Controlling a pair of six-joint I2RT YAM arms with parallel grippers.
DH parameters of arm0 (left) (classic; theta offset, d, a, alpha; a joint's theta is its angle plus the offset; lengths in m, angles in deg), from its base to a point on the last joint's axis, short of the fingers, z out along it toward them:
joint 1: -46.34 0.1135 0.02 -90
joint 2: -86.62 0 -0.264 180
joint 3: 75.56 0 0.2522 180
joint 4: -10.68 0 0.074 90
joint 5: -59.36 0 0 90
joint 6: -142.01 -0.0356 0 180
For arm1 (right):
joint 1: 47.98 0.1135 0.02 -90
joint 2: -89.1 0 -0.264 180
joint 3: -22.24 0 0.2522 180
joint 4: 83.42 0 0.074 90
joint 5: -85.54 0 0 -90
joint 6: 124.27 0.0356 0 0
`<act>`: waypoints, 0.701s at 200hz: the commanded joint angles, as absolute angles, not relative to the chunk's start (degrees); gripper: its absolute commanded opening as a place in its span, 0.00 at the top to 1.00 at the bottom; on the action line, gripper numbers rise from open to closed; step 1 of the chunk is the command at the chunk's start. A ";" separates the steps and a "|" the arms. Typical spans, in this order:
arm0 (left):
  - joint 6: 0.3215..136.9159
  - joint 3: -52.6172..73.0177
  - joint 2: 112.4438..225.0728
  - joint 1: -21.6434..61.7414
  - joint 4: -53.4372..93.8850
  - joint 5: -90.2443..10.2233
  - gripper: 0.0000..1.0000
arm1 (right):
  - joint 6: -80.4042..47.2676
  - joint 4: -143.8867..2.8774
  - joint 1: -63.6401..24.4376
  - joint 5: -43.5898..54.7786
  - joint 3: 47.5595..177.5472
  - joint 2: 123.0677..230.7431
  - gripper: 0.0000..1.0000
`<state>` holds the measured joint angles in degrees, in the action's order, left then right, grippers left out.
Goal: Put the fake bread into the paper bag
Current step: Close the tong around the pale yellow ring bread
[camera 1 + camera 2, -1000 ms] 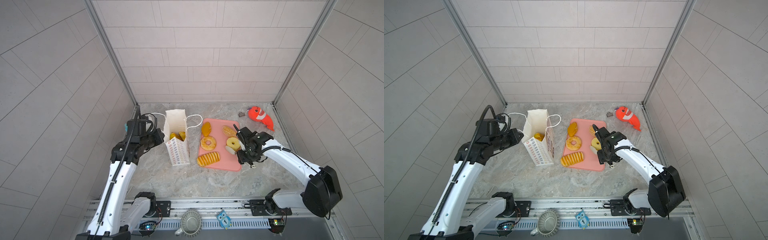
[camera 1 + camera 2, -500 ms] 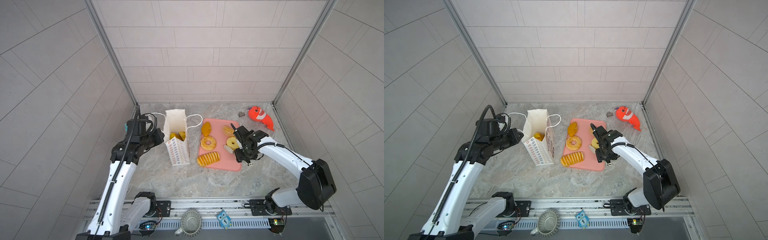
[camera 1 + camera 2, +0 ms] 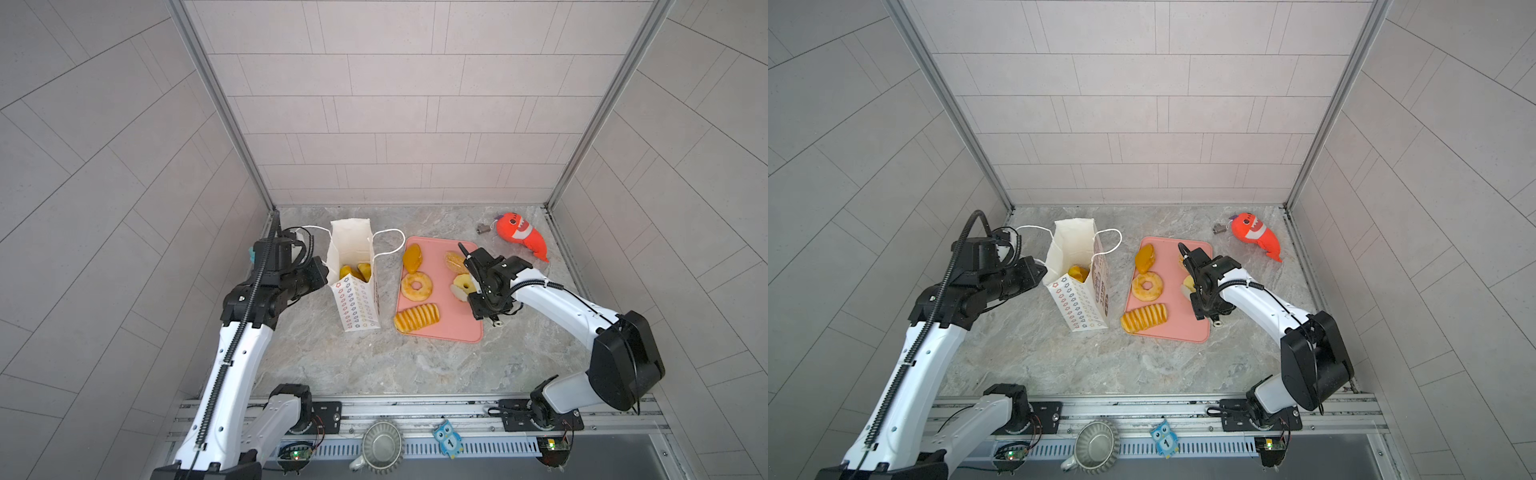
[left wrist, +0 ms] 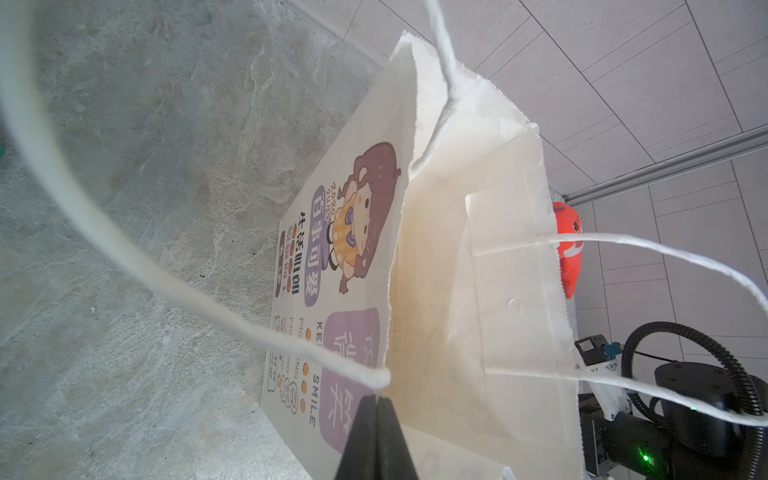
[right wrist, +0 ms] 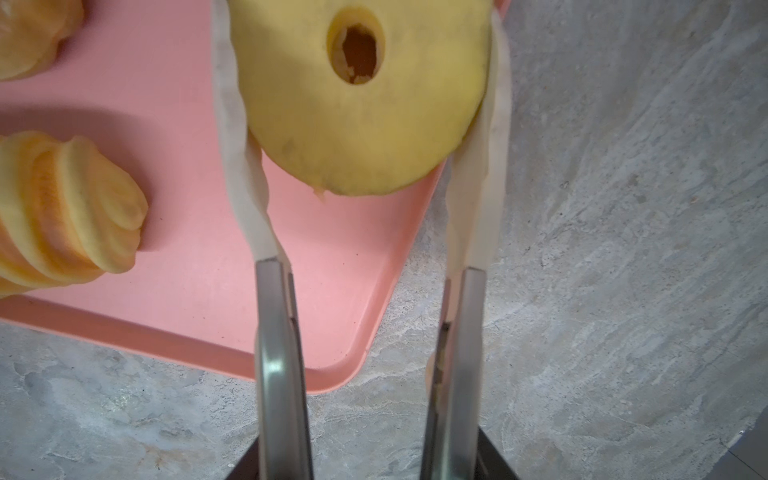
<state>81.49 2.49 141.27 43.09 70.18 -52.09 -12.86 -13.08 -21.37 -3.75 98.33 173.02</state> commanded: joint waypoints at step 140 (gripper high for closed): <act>80.58 2.85 140.75 43.53 70.65 -52.52 0.96 | -13.31 -6.82 -21.27 -7.50 105.13 163.37 0.52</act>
